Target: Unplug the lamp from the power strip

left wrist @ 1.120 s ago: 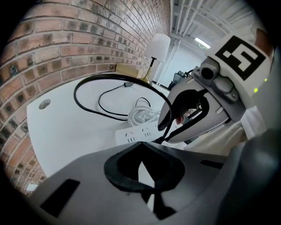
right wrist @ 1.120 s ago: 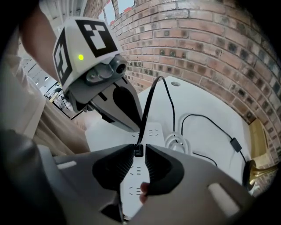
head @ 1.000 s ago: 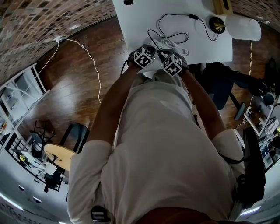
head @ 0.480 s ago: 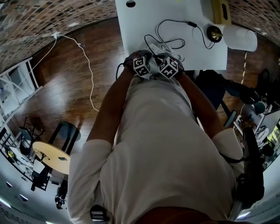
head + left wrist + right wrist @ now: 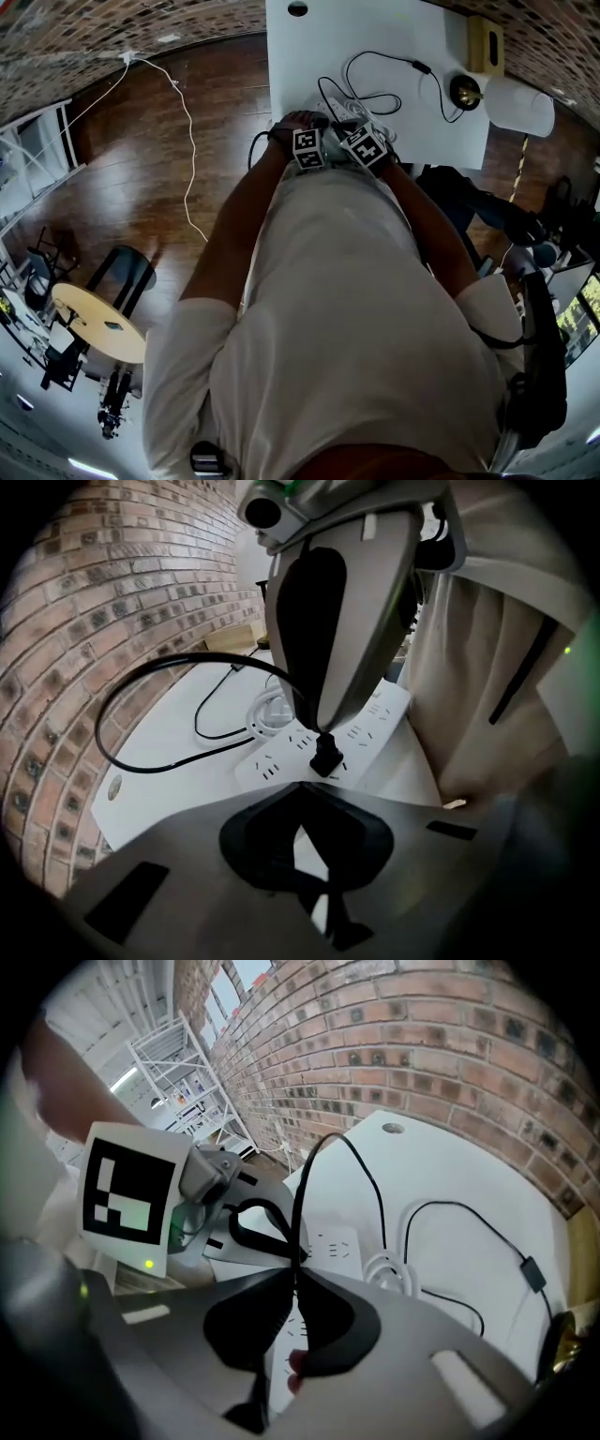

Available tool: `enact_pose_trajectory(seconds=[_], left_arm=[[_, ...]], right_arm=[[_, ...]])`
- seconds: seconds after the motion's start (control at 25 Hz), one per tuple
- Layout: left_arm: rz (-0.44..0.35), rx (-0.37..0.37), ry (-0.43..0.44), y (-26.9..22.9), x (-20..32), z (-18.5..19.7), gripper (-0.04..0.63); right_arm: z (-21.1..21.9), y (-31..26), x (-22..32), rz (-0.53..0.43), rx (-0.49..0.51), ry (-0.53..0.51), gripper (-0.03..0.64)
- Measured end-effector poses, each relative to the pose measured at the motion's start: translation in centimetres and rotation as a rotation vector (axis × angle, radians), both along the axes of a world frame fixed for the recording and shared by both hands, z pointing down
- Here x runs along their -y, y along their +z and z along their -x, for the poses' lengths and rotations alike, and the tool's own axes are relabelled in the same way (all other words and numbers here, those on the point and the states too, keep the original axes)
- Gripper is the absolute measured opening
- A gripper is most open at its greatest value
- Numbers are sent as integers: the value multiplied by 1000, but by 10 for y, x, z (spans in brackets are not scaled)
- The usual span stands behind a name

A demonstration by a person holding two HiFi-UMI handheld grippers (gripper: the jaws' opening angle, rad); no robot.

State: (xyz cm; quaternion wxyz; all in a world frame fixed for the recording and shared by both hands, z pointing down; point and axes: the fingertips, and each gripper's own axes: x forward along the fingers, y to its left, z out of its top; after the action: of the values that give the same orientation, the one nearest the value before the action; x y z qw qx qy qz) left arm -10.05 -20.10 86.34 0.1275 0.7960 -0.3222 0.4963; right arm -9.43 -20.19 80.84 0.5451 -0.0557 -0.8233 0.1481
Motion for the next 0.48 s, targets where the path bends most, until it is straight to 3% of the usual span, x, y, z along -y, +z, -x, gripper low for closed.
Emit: enact_pose_trajectory(seconds=[0.48], left_arm=[[49,15,-47,0,0,3,-9]], right_arm=[[5,1,1,19,-21,18,15]])
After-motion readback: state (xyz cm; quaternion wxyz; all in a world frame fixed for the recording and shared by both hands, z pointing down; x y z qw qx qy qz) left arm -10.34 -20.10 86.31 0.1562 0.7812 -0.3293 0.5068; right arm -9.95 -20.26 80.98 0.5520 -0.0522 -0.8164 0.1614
